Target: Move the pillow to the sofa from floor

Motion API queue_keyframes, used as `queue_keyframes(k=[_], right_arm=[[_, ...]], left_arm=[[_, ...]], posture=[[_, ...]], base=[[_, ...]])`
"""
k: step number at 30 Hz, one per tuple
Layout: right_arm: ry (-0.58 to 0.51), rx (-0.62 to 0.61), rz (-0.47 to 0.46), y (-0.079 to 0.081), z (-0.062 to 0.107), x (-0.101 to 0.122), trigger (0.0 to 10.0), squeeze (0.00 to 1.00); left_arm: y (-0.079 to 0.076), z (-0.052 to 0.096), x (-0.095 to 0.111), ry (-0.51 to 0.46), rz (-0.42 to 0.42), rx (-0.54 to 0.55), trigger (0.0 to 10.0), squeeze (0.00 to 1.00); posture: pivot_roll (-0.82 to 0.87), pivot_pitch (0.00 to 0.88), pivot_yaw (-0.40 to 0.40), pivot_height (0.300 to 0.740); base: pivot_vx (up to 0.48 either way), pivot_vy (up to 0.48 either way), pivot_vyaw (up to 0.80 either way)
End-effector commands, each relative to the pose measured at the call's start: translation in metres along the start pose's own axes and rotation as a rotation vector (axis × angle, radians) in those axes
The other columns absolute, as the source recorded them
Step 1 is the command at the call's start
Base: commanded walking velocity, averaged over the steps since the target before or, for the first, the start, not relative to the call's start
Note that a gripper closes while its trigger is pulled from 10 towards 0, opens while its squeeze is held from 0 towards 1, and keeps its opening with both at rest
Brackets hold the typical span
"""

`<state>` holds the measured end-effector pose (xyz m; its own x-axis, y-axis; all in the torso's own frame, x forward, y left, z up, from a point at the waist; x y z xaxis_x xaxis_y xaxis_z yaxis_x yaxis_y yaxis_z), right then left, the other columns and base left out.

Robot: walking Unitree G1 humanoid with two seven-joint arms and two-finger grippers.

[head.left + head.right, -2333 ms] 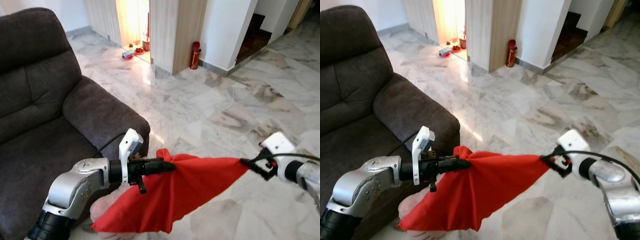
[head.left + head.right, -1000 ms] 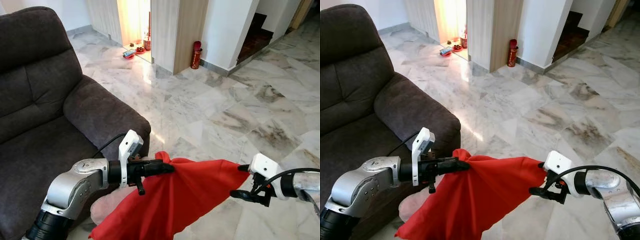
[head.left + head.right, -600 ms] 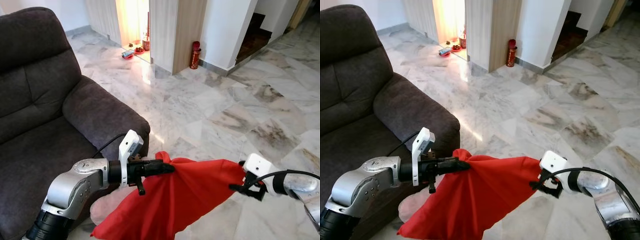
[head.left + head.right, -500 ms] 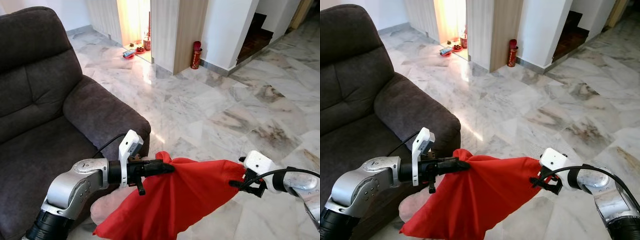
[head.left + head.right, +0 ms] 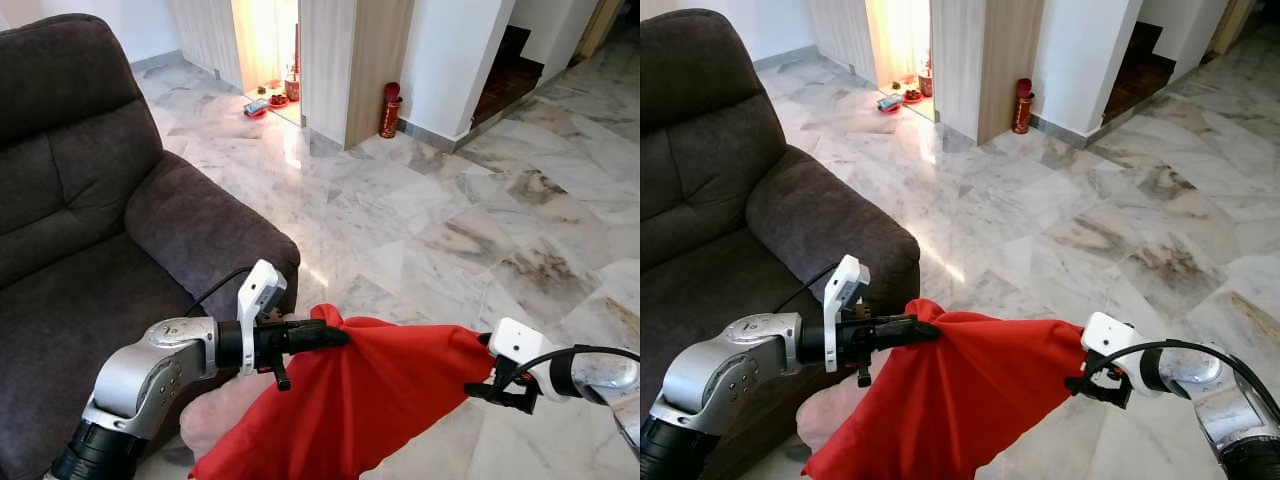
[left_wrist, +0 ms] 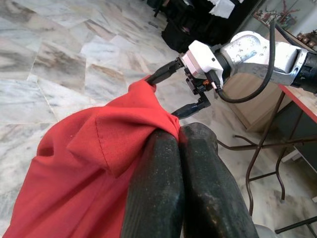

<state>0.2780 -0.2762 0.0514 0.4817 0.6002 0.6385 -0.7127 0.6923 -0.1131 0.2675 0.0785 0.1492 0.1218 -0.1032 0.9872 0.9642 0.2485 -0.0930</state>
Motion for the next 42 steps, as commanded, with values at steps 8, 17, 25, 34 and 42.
queue_keyframes(k=[8, 17, 25, 34, 42], right_arm=[[-0.001, -0.074, 0.022, -0.007, -0.008, 0.000, 10.0, 0.00], [-0.036, -0.091, -0.015, 0.003, -0.029, -0.003, 10.0, 0.00], [-0.025, -0.039, -0.056, 0.020, -0.042, -0.012, 10.0, 0.00], [0.066, -0.026, -0.008, 0.026, -0.047, -0.028, 0.0, 0.00], [0.028, -0.104, -0.026, 0.019, -0.048, -0.023, 0.0, 0.00]], left_arm=[[-0.010, -0.003, 0.027, -0.089, -0.081, -0.062, 10.0, 0.00], [-0.011, -0.005, 0.027, -0.096, -0.079, -0.066, 10.0, 0.00], [-0.011, -0.005, 0.027, -0.097, -0.076, -0.065, 10.0, 0.00], [-0.011, -0.005, 0.028, -0.100, -0.077, -0.062, 10.0, 0.00], [-0.010, -0.005, 0.028, -0.098, -0.078, -0.056, 10.0, 0.00]], posture=[[-0.02, 0.000, -0.015, 0.740], [-0.02, 0.000, -0.016, 0.740], [-0.01, 0.000, -0.016, 0.740], [-0.01, 0.000, -0.015, 0.740], [-0.01, 0.000, -0.016, 0.740]], base=[[0.000, 0.000, 0.00], [0.000, 0.000, 0.00], [0.000, 0.000, 0.00], [0.000, 0.000, 0.00], [0.000, 0.000, 0.00]])
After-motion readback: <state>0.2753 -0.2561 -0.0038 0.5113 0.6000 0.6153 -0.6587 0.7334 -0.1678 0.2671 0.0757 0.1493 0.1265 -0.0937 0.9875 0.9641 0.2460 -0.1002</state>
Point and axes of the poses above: a point about 5 cm out from each wrist's last joint towards the gripper, its own z axis pointing back from the gripper into the wrist, its own x axis along the axis of the wrist's last joint, y = z × x, the point moved 3 cm from there along -z, pointing out of the wrist towards the gripper, and after that the axes turned 13 degrees about -z, right-handed, at the moved point
